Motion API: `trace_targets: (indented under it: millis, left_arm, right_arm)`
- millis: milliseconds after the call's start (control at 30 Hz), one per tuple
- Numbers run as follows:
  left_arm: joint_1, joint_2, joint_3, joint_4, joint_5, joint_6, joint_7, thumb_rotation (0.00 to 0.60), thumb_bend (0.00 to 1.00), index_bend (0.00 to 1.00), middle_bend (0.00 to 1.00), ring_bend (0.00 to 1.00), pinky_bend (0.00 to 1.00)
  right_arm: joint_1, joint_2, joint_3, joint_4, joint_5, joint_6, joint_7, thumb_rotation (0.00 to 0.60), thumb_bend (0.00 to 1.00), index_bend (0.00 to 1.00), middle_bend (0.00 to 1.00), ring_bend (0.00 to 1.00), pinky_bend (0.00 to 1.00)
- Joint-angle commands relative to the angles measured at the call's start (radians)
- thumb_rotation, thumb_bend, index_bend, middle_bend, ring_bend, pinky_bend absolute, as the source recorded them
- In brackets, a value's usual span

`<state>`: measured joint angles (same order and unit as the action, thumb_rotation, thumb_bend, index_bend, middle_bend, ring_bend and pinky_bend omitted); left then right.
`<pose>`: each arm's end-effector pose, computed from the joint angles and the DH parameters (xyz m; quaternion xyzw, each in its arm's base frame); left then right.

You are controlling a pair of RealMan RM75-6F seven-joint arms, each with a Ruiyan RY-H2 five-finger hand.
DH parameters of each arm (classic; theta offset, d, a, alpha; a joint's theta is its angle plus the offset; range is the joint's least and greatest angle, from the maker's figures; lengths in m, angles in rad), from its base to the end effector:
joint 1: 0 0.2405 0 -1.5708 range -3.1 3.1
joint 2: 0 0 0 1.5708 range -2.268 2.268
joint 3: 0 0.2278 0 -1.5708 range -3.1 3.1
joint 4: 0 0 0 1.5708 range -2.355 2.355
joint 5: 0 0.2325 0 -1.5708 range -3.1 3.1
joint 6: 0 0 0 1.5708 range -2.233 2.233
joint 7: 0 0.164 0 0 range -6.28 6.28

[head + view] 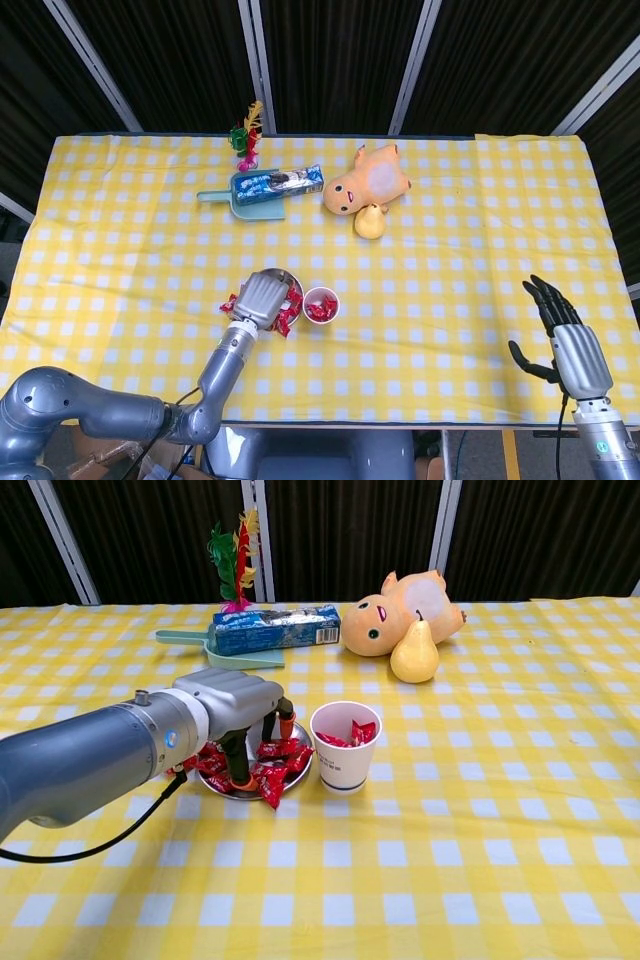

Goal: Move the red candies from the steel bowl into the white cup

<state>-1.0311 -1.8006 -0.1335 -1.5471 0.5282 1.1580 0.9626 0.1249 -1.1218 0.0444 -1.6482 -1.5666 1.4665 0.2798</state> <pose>-0.0513 0.3081 -0.1176 -0.7997 -0.3260 -0.2287 0.4494 -0.2693 -0.2092 0.1138 0.5612 -0.4614 0.4883 0.4834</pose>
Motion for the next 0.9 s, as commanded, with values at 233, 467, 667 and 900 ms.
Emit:
trace_targets:
  millis: [233,467,667,900]
  left_arm:
    - [0.005,-0.013,0.007,0.011,-0.013,-0.011,0.022,0.6,0.28,0.37,0.42,0.9,0.96]
    - [0.024,-0.015,0.017,0.007,0.028,0.006,0.009,0.6,0.38,0.53,0.62,0.91,0.96]
    - [0.041,-0.006,0.03,0.001,0.042,0.01,0.007,0.6,0.4,0.55,0.64,0.91,0.96]
    - [0.064,0.037,0.017,-0.046,0.086,0.036,-0.018,0.6,0.4,0.55,0.64,0.91,0.96]
  right_arm:
    - [0.0,0.005,0.001,-0.004,0.005,-0.005,0.008,0.6,0.42,0.0,0.0,0.0,0.12]
    - [0.0,0.007,0.001,-0.004,0.008,-0.008,0.017,0.6,0.42,0.0,0.0,0.0,0.12]
    - [-0.001,0.006,-0.001,-0.001,0.0,-0.005,0.011,0.6,0.42,0.0,0.0,0.0,0.12]
    - [-0.001,0.003,0.001,-0.002,0.001,-0.001,0.009,0.6,0.42,0.0,0.0,0.0,0.12]
